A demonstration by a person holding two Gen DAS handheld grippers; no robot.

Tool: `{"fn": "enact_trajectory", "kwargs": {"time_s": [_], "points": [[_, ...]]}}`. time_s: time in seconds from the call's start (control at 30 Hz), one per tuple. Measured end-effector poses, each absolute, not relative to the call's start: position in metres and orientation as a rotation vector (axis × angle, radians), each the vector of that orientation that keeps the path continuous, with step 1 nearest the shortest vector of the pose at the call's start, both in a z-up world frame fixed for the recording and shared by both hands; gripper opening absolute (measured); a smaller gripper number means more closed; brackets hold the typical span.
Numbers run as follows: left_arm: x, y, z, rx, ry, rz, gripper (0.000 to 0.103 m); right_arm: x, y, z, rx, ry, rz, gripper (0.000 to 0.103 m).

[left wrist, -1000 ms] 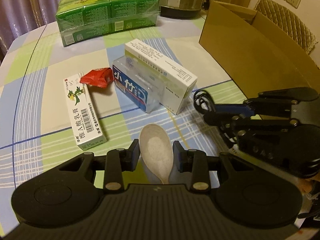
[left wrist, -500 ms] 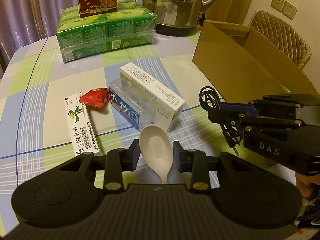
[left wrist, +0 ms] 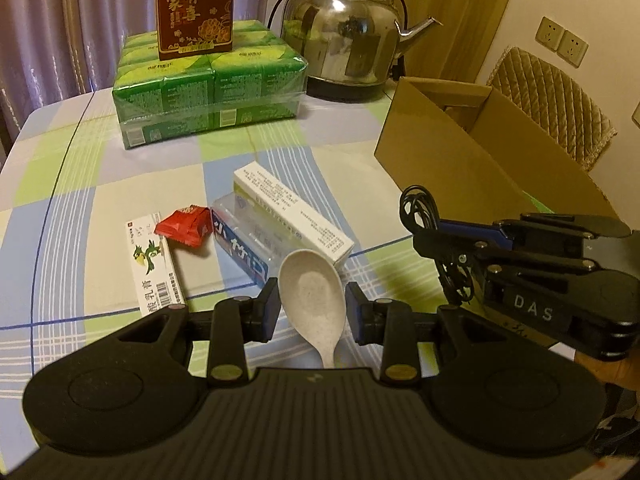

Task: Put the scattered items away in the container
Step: 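Lift the cable and spoon and carry them toward the cardboard box with both tools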

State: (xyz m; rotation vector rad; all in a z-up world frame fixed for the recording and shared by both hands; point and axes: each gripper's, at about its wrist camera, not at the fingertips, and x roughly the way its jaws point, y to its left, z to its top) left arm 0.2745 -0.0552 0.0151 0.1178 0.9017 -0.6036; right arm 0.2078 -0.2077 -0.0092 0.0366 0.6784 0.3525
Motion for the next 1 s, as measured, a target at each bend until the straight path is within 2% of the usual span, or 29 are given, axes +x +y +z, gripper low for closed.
{"fn": "enact_trajectory", "kwargs": {"time_s": [1.0], "points": [[0.267, -0.105, 0.073, 0.067, 0.766, -0.683, 0.029, 0.196, -0.264, 0.043, 0.125, 0.527, 0.234, 0.009]]}}
